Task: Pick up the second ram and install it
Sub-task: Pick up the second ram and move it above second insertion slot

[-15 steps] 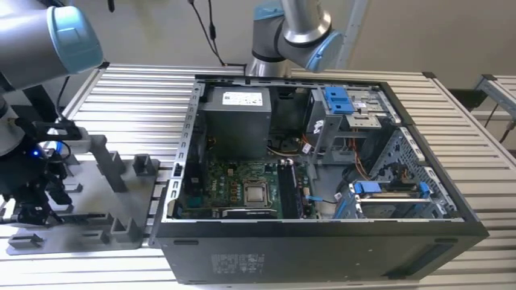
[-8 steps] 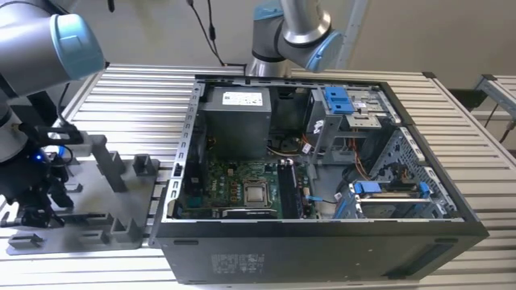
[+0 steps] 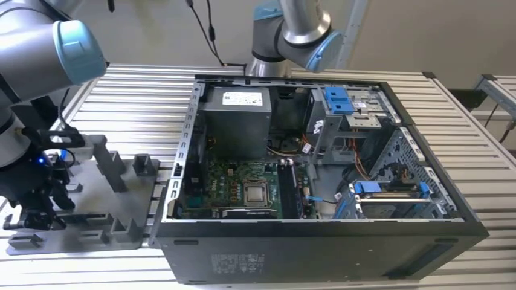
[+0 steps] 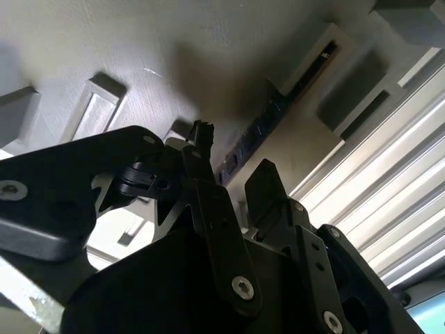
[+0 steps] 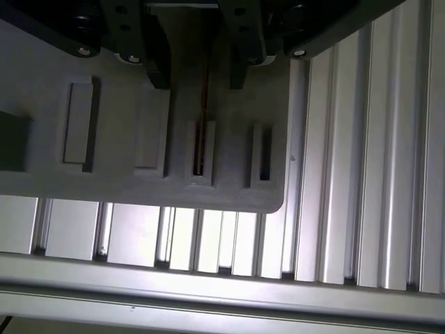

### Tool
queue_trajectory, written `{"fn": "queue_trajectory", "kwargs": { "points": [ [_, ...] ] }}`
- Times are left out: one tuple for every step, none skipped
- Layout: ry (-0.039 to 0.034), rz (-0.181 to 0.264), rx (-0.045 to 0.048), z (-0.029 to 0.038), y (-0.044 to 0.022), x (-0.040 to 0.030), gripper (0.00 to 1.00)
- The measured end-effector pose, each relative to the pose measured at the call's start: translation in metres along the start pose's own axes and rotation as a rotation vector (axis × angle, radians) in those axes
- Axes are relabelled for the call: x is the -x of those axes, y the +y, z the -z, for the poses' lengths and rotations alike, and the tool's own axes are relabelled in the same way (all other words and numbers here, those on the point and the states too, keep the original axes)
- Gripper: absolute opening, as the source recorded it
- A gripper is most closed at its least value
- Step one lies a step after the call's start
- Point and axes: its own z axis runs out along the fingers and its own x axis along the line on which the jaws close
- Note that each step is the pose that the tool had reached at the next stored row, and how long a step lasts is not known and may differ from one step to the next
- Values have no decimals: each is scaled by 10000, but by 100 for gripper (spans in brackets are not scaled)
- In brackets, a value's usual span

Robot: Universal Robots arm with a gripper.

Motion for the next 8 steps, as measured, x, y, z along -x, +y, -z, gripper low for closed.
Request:
{"fn": "queue_trajectory", "kwargs": {
  "points": [
    [0, 8, -11, 0, 0, 0, 48],
    [-1, 9, -14, -1, 0, 0, 48],
    [-2, 9, -17, -1, 0, 0, 48],
    [-2, 10, -20, -2, 0, 0, 48],
    [-2, 10, -22, -2, 0, 0, 48],
    [-3, 10, -24, -3, -1, 0, 48],
    [-3, 10, -27, -3, -1, 0, 48],
    [-3, 10, -29, -3, -1, 0, 45]
  ]
}}
